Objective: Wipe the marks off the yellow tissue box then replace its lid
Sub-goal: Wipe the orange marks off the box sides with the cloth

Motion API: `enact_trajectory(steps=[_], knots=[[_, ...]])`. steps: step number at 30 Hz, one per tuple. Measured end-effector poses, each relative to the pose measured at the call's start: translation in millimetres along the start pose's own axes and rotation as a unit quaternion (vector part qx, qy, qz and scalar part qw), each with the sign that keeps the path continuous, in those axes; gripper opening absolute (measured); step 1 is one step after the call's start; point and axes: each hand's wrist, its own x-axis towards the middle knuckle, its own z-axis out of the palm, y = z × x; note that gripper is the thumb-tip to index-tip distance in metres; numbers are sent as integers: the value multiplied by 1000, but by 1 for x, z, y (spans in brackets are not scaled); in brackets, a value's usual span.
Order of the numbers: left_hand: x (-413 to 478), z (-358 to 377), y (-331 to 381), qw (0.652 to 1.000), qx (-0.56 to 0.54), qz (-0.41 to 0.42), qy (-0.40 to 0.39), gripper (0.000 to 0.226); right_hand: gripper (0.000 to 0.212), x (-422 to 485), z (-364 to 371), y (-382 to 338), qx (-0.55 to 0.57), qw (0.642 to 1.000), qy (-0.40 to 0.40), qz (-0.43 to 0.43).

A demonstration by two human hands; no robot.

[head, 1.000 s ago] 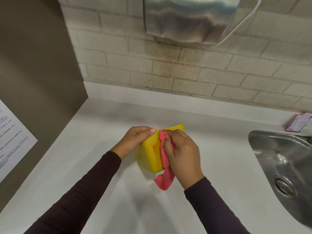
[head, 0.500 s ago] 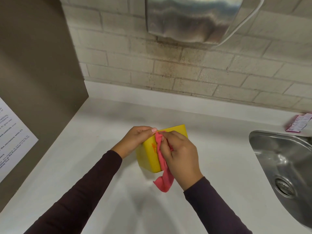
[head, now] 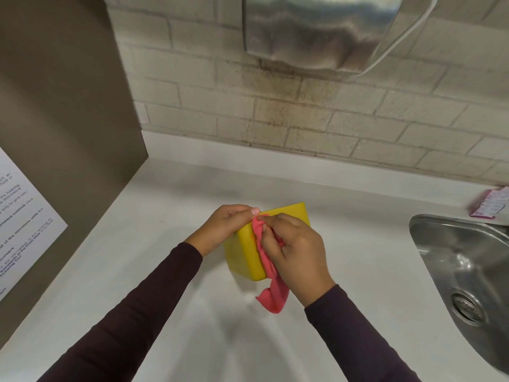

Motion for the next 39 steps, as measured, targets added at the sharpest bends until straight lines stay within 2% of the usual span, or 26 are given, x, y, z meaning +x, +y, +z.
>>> enact_trajectory(steps=[6, 16, 21, 24, 26, 28, 30, 32, 34, 37, 39], knots=[[1, -4, 0, 1000, 3, 1, -21, 56, 28, 0, -5, -2, 7, 997, -61, -56], [5, -7, -1, 1000, 7, -14, -10, 48, 24, -14, -17, 5, 15, 980, -169, -107], [6, -8, -2, 1000, 8, -14, -8, 36, 25, -32, -23, 7, 1, 976, -186, -109], [5, -7, -2, 1000, 7, -12, -4, 44, 25, -49, -23, 9, -60, 965, -221, -131], [4, -6, -2, 1000, 7, -12, -3, 50, 27, -59, -25, 11, -67, 959, -254, -103], [3, -5, -2, 1000, 10, -8, -6, 48, 23, -64, -33, 16, -3, 967, -254, -23], [3, -5, -2, 1000, 13, -8, -10, 45, 17, -65, -43, 21, 131, 962, -215, 102], [4, -7, -3, 1000, 10, -12, -9, 36, 19, -63, -53, 22, 268, 931, -151, 194], [4, -8, -4, 1000, 13, -12, -16, 31, 21, -62, -58, 24, 348, 904, -88, 232], [4, -8, -6, 1000, 16, -6, -22, 36, 15, -53, -58, 22, 446, 853, -13, 271], [4, -8, -7, 1000, 21, -2, -21, 48, 22, -41, -53, 20, 526, 801, 23, 285]])
